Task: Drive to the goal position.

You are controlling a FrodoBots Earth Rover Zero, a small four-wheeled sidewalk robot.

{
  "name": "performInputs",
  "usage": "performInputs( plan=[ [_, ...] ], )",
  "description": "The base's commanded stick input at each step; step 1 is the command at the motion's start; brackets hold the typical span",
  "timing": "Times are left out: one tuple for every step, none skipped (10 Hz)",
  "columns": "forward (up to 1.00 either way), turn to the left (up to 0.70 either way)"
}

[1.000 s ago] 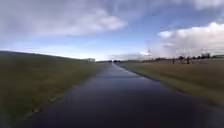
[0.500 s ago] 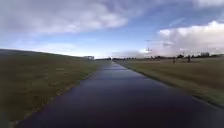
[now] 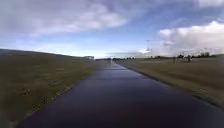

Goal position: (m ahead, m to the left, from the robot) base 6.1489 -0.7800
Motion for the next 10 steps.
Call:
performInputs(
  plan=[
    [1.0,0.0],
    [1.0,0.0],
    [1.0,0.0],
    [1.0,0.0],
    [1.0,0.0],
    [1.0,0.0],
    [0.0,0.0],
    [0.0,0.0],
    [0.0,0.0],
    [0.0,0.0]
  ],
)
